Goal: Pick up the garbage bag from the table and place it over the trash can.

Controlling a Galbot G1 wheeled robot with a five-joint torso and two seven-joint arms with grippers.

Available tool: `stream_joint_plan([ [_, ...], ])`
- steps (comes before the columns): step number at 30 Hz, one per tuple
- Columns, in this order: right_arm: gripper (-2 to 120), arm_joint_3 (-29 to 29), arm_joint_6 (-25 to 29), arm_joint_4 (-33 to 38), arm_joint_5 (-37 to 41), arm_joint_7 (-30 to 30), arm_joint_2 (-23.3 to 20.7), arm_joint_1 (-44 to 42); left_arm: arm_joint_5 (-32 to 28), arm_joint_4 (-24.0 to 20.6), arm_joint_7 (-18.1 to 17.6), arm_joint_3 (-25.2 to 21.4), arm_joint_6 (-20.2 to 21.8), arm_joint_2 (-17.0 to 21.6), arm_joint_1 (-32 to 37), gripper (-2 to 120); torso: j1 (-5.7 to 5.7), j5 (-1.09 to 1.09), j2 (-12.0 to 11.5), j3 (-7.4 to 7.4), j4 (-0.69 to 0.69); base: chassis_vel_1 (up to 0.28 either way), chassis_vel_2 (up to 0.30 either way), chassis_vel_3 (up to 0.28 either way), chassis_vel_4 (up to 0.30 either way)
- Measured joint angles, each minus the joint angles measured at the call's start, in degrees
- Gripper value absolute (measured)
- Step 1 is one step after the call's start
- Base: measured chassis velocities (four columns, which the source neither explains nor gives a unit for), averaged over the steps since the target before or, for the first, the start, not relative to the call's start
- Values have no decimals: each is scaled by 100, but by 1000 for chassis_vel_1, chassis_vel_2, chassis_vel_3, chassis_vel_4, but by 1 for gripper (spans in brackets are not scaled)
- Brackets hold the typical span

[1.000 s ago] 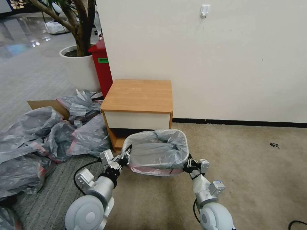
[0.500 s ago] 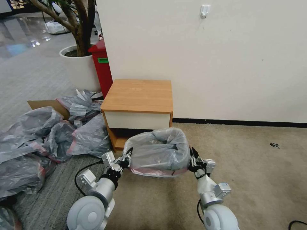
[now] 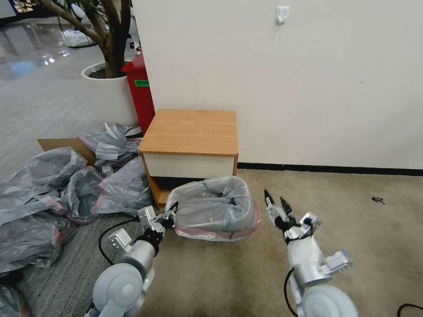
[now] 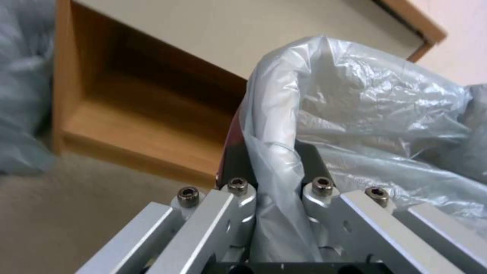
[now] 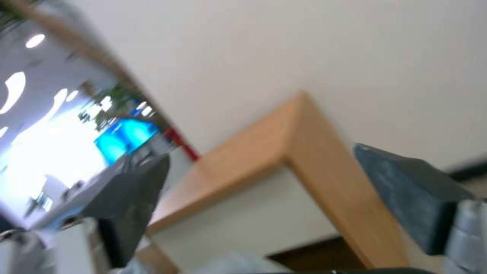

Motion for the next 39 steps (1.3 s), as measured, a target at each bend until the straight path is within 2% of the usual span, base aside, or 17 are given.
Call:
stream_joint_plan([
  [2,98,-27,-120,106,-15,32,-150,109,136,-16,4,28,19,36,-4,7,0,1,0,0,1,0,0,0,0],
  [3,100,-104,-519,372,-10,72,-699,545,458,-71,15,88,54,124,-6,7,0,0,0,0,1,0,0,0,0],
  [4,100,-154,-681,448,-2,56,-980,765,610,-101,18,113,67,169,-5,7,0,0,0,0,2,0,0,0,0],
  [5,100,-154,-681,448,-2,56,-980,765,610,-101,18,113,67,169,-5,7,0,0,0,0,2,0,0,0,0],
  [6,99,-264,-910,510,12,-24,-1424,1152,771,-143,22,137,75,218,3,7,0,0,0,0,2,0,0,0,0],
  [9,88,-821,-1602,503,6,-506,-2310,2156,1169,-290,35,171,104,332,92,7,0,0,0,0,2,0,0,0,0],
  [10,88,-821,-1602,503,6,-506,-2310,2156,1169,-290,35,171,104,332,92,7,0,0,0,0,2,0,0,0,0],
  [13,72,-1708,-2198,391,-106,-791,-2711,2986,1488,-376,94,169,106,375,179,7,0,0,0,0,2,0,0,0,0],
  [14,72,-1708,-2198,391,-106,-791,-2711,2986,1488,-376,94,169,106,375,179,7,0,0,0,0,2,0,0,0,0],
  [18,57,-2817,-2662,247,-478,-954,-2939,3830,1811,-458,200,150,95,435,239,7,0,-1,0,0,2,0,0,0,0],
  [20,53,-3026,-2743,203,-596,-979,-2962,3982,1894,-468,236,143,88,452,245,7,0,0,0,0,2,0,0,0,0],
  [23,36,-3779,-3112,-62,-1064,-968,-2982,4515,2130,-517,340,129,56,518,232,7,0,0,0,0,2,0,0,0,0],
  [24,36,-3779,-3112,-62,-1064,-968,-2982,4515,2130,-517,340,129,56,518,232,7,0,0,0,0,2,0,0,0,0],
  [28,18,-4180,-3634,-250,-1416,-760,-2800,4819,2369,-554,435,154,-36,504,216,7,0,-1,0,0,1,0,0,0,0],
  [29,18,-4180,-3634,-250,-1416,-760,-2800,4819,2369,-554,435,154,-36,504,216,7,0,-1,0,0,1,0,0,0,0],
  [33,1,-4594,-3810,-425,-1829,-493,-2620,5012,2611,-616,529,169,-73,469,219,7,0,-1,0,0,1,0,0,0,0],
  [39,0,-4885,-3814,-580,-2106,-300,-2482,5113,2716,-688,584,165,-81,454,222,7,0,-2,0,0,1,0,0,0,0],
])
